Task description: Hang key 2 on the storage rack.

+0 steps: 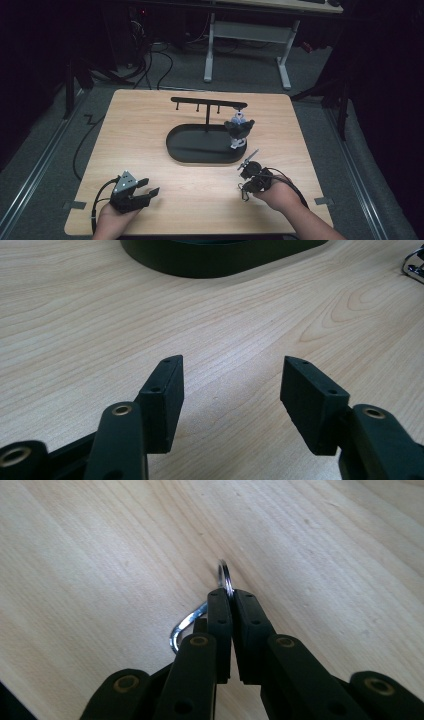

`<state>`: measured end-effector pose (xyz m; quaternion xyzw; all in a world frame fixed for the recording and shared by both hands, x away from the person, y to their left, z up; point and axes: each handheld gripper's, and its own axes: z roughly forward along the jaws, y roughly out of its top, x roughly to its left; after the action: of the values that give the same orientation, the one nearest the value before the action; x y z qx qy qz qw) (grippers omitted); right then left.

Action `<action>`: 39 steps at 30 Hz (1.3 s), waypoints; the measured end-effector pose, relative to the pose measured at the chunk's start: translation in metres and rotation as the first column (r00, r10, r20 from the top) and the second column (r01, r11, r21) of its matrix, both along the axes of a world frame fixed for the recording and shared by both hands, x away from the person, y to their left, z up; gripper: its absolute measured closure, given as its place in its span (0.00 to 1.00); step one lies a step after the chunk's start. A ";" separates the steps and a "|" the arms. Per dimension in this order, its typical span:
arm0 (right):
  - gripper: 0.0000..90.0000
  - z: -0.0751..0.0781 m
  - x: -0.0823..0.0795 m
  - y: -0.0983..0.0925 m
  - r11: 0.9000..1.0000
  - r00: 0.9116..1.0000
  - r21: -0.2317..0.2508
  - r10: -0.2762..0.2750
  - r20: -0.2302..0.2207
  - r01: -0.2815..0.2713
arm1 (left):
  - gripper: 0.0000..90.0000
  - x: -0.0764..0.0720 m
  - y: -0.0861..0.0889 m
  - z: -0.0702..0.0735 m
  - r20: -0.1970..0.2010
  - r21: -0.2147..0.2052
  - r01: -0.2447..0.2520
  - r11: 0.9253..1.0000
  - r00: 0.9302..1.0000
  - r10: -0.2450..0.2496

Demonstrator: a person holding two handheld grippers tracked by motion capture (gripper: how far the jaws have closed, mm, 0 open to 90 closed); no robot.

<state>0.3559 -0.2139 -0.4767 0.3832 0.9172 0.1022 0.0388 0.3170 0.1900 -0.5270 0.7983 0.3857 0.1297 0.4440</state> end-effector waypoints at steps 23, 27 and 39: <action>0.99 0.023 -0.001 -0.006 0.999 0.999 0.035 -0.037 -0.010 0.037 | 0.48 -0.001 0.000 0.000 0.002 0.007 0.004 1.000 1.000 -0.004; 0.99 0.033 -0.002 -0.009 0.998 0.999 0.041 -0.038 -0.007 0.038 | 0.48 -0.001 0.000 0.001 0.010 0.005 0.001 1.000 1.000 -0.001; 0.99 0.061 0.000 -0.014 0.997 0.997 0.036 -0.074 0.004 0.074 | 0.47 -0.001 0.003 0.002 0.040 0.015 -0.023 1.000 0.999 0.023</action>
<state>0.3560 -0.2277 -0.4156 0.4172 0.9003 0.1180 0.0383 0.3163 0.1934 -0.5254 0.7944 0.3850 0.1538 0.4439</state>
